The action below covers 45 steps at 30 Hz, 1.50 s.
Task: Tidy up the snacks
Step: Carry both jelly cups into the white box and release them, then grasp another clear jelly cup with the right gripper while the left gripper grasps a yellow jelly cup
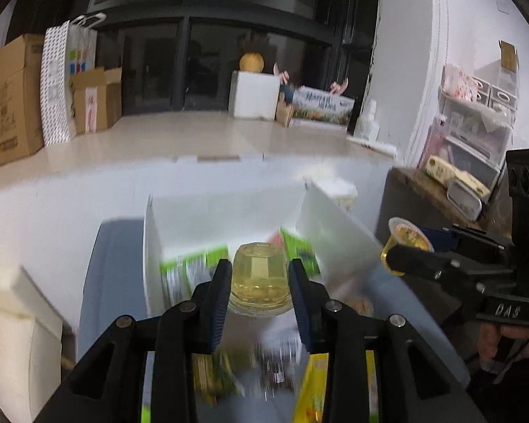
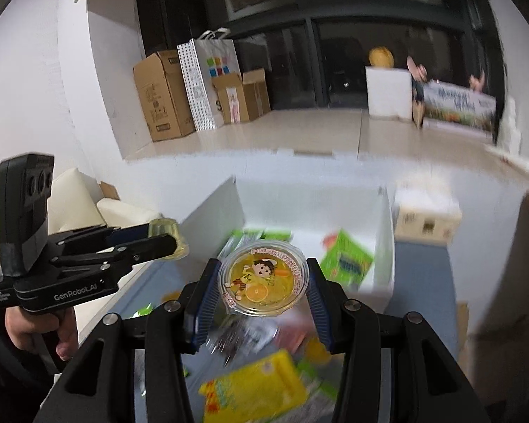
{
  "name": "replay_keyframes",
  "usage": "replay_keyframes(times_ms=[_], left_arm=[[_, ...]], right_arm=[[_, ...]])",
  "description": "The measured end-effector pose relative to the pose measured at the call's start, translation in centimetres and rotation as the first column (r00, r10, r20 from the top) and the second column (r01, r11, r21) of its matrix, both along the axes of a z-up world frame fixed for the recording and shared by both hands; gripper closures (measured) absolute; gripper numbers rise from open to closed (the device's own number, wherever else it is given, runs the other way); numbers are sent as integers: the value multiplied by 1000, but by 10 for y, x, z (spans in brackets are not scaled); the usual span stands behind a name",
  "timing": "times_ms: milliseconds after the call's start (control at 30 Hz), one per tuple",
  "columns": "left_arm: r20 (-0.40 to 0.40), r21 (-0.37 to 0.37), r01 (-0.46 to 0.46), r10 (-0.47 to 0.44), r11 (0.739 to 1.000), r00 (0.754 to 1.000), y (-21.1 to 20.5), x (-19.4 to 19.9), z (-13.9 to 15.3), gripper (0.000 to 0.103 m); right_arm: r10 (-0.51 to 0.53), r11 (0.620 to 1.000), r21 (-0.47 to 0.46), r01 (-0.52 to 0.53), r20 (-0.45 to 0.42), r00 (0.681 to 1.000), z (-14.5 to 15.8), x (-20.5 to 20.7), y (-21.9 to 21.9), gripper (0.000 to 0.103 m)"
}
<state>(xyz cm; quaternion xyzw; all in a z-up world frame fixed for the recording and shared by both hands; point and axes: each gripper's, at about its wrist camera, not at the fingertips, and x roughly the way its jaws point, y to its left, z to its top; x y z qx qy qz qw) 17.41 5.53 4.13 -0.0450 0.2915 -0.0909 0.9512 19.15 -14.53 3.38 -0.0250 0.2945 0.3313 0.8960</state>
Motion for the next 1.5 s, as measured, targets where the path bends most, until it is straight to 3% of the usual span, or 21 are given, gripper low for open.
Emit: replay_keyframes(times_ms=[167,367,433,467,500,533,567,667,767,900,1200,1500], left_arm=[[-1,24,-5,5,1000,1000,1,55,4,66],[-75,83,-19,26,996,997,1,103,-24,64],[-100,82,-29,37,996,994,4,108,-33,61],[-121,92,-44,55,995,991,5,111,-38,47],[-128,94,-49,61,994,990,6,110,-41,27],[-130,91,-52,64,995,989,8,109,-43,16],[-129,91,-60,71,994,989,9,108,-45,0],[-149,117,-67,84,991,985,11,107,-51,0],[-144,85,-66,78,994,986,16,103,-46,0],[-124,67,-80,88,995,988,18,96,-33,0],[-55,39,-86,88,996,995,19,37,-4,0],[-61,49,-89,92,995,994,9,-42,-43,0]], right_arm=[[2,1000,-5,-2,-1,1000,10,55,13,52],[-69,998,-5,69,-124,990,-15,122,16,51],[-99,995,-27,96,-144,985,-23,131,15,43],[-112,994,-37,107,-155,982,-28,135,15,36],[-126,992,-39,121,-158,979,-33,137,13,16],[-138,990,-36,134,-154,978,-36,137,10,2],[-146,989,-30,143,-154,977,-37,137,7,0],[-133,991,-8,133,-167,977,-38,134,1,0],[-165,986,-26,163,-137,977,-34,130,-4,0],[-158,986,22,162,-143,977,-28,126,-13,0],[-133,990,38,136,-75,988,-8,72,-35,0],[-142,989,19,145,-116,983,-44,-1,-68,0]])
